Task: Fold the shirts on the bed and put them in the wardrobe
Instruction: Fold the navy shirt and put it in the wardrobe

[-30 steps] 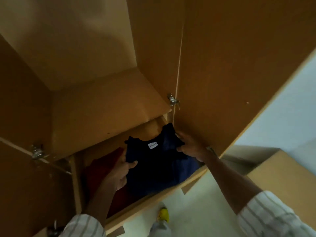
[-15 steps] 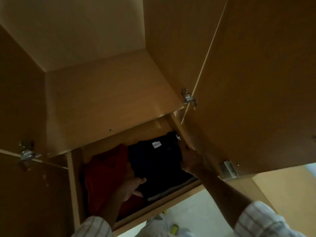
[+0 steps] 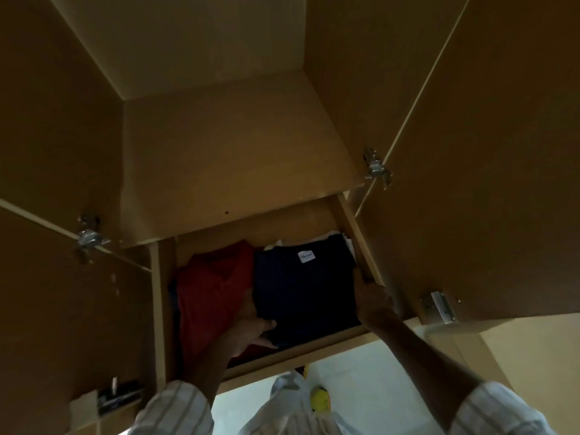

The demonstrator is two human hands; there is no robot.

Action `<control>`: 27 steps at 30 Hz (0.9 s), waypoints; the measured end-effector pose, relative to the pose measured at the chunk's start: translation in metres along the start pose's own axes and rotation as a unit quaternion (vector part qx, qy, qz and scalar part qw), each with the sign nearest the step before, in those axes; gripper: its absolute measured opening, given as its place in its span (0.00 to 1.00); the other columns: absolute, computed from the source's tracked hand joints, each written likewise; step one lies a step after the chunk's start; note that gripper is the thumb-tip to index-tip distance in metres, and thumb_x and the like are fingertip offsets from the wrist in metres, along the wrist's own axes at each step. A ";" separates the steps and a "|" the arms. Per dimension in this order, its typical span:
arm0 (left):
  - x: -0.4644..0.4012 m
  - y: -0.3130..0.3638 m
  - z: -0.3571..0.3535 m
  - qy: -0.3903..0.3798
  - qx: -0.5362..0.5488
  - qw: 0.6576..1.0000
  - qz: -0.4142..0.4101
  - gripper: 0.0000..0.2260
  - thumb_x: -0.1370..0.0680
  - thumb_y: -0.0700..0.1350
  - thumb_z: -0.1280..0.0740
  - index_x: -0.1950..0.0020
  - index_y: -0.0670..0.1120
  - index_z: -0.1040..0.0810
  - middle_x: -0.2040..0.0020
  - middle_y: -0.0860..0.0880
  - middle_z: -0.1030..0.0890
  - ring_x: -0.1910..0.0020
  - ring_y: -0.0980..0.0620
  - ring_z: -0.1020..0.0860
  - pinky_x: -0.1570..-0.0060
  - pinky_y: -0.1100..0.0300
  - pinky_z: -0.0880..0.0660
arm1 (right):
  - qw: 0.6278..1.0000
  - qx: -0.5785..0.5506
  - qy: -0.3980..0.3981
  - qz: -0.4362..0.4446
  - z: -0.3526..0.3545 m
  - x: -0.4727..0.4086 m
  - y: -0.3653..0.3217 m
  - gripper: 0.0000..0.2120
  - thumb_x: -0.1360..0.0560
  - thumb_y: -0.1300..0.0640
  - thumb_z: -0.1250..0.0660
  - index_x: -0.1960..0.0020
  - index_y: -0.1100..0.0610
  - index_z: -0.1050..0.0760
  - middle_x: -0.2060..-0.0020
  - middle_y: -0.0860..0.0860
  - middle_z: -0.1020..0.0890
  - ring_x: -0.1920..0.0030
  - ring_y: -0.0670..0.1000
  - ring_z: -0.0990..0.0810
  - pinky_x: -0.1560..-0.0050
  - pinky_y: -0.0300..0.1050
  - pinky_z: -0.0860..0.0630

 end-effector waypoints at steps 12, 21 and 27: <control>0.027 -0.026 0.053 0.072 -0.638 0.763 -0.077 0.47 0.24 0.46 0.30 0.22 0.63 0.65 0.24 0.52 0.74 0.25 0.41 0.73 0.30 0.27 0.55 | 0.937 0.047 -0.181 0.295 -0.069 0.071 -0.113 0.30 0.25 0.35 0.34 0.27 0.46 0.33 0.31 0.49 0.29 0.30 0.54 0.32 0.32 0.53 0.33; -0.001 -0.036 0.064 0.088 -0.640 0.759 -0.076 0.47 0.24 0.58 0.32 0.25 0.63 0.70 0.25 0.52 0.76 0.26 0.40 0.75 0.31 0.24 0.52 | 0.943 0.030 -0.140 0.302 -0.087 0.065 -0.114 0.24 0.28 0.34 0.34 0.38 0.45 0.24 0.43 0.43 0.26 0.40 0.47 0.30 0.46 0.44 0.36; -0.026 0.000 0.085 0.076 -0.629 0.772 -0.049 0.49 0.25 0.56 0.29 0.23 0.63 0.67 0.24 0.53 0.76 0.26 0.40 0.73 0.30 0.26 0.56 | 0.946 0.029 -0.137 0.292 -0.086 0.063 -0.116 0.25 0.29 0.33 0.34 0.36 0.44 0.24 0.40 0.41 0.27 0.36 0.47 0.32 0.42 0.45 0.36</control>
Point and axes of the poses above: each hand's wrist, its own x-axis away from the middle knuckle, its own z-axis out of the back of the hand, y = z × x, the point moved 8 cm from there along -x, towards the middle knuckle
